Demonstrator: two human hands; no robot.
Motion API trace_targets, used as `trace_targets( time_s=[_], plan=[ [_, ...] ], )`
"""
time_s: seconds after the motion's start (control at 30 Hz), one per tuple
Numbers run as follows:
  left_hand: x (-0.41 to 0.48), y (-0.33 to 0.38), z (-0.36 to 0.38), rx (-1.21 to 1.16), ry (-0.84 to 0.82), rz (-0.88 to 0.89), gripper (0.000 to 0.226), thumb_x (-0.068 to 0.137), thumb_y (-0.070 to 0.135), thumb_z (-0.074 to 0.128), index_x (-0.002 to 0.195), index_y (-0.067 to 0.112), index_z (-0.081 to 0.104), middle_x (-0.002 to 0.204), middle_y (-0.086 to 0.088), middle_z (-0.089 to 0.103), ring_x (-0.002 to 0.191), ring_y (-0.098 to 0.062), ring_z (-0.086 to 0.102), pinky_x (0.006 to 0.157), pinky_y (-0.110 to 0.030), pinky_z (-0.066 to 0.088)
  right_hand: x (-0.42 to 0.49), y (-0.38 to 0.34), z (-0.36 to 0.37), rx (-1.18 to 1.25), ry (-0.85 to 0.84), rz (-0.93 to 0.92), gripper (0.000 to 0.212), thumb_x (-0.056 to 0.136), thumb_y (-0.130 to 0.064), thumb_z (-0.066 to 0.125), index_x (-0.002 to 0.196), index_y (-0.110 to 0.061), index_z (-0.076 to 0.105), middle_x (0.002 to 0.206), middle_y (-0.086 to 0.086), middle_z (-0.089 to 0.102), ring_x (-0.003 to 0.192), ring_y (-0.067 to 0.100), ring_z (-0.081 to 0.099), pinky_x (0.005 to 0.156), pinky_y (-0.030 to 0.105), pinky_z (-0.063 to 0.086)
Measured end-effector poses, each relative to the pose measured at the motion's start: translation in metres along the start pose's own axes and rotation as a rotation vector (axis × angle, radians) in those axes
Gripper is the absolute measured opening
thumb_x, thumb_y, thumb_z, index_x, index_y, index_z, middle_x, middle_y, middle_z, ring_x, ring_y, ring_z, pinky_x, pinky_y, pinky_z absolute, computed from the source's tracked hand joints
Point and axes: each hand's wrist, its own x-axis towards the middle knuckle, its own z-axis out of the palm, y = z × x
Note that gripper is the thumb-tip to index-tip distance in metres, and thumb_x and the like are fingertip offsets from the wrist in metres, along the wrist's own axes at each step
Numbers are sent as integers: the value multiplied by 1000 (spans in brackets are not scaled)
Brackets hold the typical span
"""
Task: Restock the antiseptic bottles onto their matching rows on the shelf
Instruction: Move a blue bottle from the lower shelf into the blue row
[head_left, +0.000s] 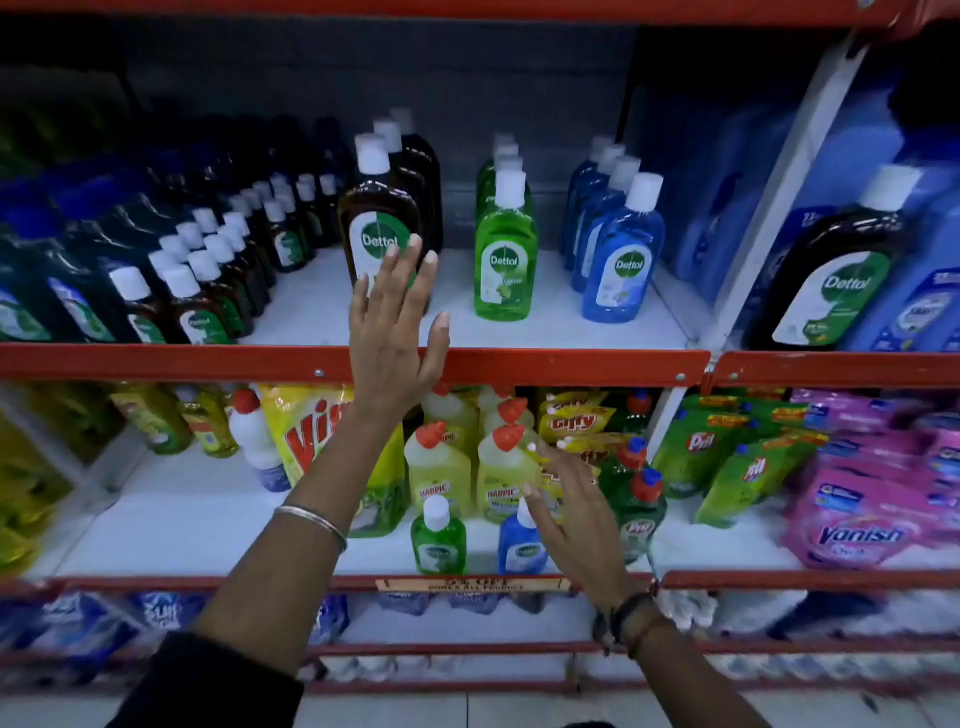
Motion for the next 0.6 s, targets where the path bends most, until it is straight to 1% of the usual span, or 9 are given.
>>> trace_targets(
  time_s=[0.07, 0.1, 0.13, 0.2, 0.27, 0.33, 0.43, 0.5, 0.6],
  plan=[
    [-3, -7, 6, 53, -46, -68, 51, 102, 35, 34, 149, 15, 33, 157, -11, 34, 147, -24, 26, 120, -42, 11, -6, 13, 8, 21, -134, 78, 68, 88, -64, 36, 143, -25, 32, 148, -1, 41, 130, 16, 42, 103, 36, 41],
    [-7, -13, 10, 75, -79, -97, 52, 102, 36, 34, 150, 17, 31, 158, -9, 33, 148, -23, 25, 120, -41, 8, -10, 21, 13, 28, -180, 109, 71, 86, -66, 38, 143, -24, 31, 148, -1, 41, 130, 17, 42, 103, 37, 41],
    [-11, -16, 13, 97, -112, -123, 53, 102, 38, 34, 151, 18, 29, 159, -8, 31, 148, -22, 23, 120, -41, 7, -13, 25, 16, 45, -226, 137, 71, 86, -65, 42, 142, -23, 33, 145, -1, 44, 128, 19, 44, 100, 37, 42],
    [-14, -23, 20, 167, -156, -128, 54, 103, 41, 30, 152, 21, 27, 160, -5, 29, 149, -20, 22, 120, -43, 5, -12, 33, 22, 59, -253, 170, 62, 88, -54, 52, 138, -20, 39, 139, 2, 50, 123, 22, 48, 94, 35, 44],
    [-15, -29, 25, 245, -162, -115, 54, 103, 44, 30, 153, 23, 26, 160, -2, 29, 148, -20, 23, 121, -43, 2, -9, 40, 27, 81, -265, 192, 55, 90, -43, 58, 137, -20, 41, 138, 2, 51, 122, 22, 48, 94, 33, 42],
    [-15, -30, 29, 289, -130, -111, 54, 102, 43, 32, 152, 24, 27, 159, -2, 32, 147, -20, 25, 121, -41, 0, -5, 48, 30, 141, -271, 246, 51, 89, -39, 61, 134, -21, 45, 135, 1, 54, 122, 21, 50, 95, 36, 44],
    [-16, -30, 33, 314, -95, -96, 54, 101, 41, 33, 151, 23, 29, 157, -3, 35, 146, -21, 28, 121, -43, 2, 0, 52, 32, 237, -259, 279, 42, 86, -36, 66, 123, -20, 55, 122, 0, 63, 112, 19, 57, 92, 39, 48],
    [-17, -32, 34, 320, -87, -84, 54, 100, 40, 33, 151, 23, 29, 157, -4, 36, 146, -21, 29, 121, -44, 4, 2, 51, 26, 259, -222, 277, 38, 84, -33, 69, 118, -20, 59, 114, -3, 66, 106, 14, 60, 91, 36, 49],
    [-17, -34, 35, 340, -76, -76, 55, 99, 39, 35, 152, 24, 29, 156, -4, 37, 146, -22, 31, 120, -46, 8, 10, 40, 7, 288, -127, 253, 33, 80, -28, 73, 110, -28, 61, 103, -10, 67, 96, 2, 61, 85, 23, 49]
  ],
)
